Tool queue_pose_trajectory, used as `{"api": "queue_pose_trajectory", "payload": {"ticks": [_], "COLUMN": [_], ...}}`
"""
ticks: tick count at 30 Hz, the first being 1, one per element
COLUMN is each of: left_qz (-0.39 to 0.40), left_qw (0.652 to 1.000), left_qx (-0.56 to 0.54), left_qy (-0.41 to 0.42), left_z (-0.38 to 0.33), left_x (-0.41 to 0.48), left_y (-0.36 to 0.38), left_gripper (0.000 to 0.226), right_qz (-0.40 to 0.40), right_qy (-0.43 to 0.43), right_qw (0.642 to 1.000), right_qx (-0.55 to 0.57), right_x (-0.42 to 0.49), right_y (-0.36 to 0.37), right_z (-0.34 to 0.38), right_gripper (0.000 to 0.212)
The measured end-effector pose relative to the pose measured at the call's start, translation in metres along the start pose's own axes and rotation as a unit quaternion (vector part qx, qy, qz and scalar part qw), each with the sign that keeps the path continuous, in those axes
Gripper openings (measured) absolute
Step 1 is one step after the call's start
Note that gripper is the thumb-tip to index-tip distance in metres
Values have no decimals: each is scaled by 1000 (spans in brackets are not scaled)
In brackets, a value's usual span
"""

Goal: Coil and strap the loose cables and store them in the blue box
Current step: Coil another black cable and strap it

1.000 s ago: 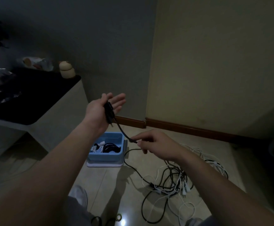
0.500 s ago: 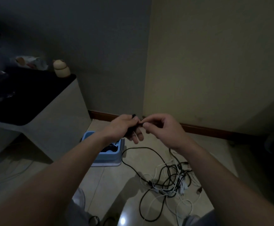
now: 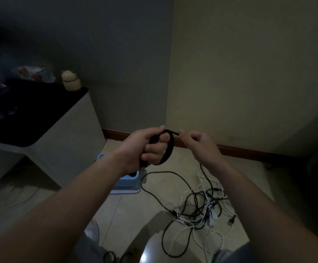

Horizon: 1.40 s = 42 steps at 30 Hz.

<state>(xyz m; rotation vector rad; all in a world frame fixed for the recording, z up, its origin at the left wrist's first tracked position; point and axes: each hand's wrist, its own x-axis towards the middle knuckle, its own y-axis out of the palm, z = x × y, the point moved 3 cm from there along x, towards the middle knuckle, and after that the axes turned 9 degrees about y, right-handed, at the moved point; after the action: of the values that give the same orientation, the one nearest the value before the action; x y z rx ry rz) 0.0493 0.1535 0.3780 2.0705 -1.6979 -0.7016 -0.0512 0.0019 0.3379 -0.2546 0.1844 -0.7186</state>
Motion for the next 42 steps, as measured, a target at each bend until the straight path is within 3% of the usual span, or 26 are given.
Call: {"api": "queue_pose_trajectory", "payload": {"ticks": [7,12,16,19,22,27,31,36,39,42], "left_qz": [-126,-195,-220,-237,-284,-314,-288,-206,-179,-100], "left_qw": [979,954,942,931,911,918,915,878,865,893], "left_qx": [-122,-176,-193,-196,-179,-6,182,402,456,435], "left_qy": [107,142,165,198,238,243,215,159,111,51], "left_z": [-12,-21,-31,-35,-41,-40,-28,-2,5,11], "left_x": [-4,-6,-11,-11,-15,-11,2,8,7,5], "left_y": [-15,-28,-40,-46,-58,-67,-57,-41,-36,-28], "left_gripper": [38,37,33,29,23,22,24,34,35,46], "right_qz": [153,244,260,280,311,256,199,201,203,167], "right_qy": [130,93,36,57,50,26,-19,-30,-39,-87], "right_qw": [979,965,963,955,934,952,977,979,978,981], "right_qx": [19,-32,-65,-79,-167,-165,-78,2,29,44], "right_x": [-10,-19,-20,-22,-28,-30,-30,-32,-28,-25], "right_y": [22,36,38,39,43,45,40,37,31,21], "right_z": [-12,-6,-3,-6,-7,2,16,19,19,24], "right_gripper": [29,14,43,48,48,38,17,30,31,24]}}
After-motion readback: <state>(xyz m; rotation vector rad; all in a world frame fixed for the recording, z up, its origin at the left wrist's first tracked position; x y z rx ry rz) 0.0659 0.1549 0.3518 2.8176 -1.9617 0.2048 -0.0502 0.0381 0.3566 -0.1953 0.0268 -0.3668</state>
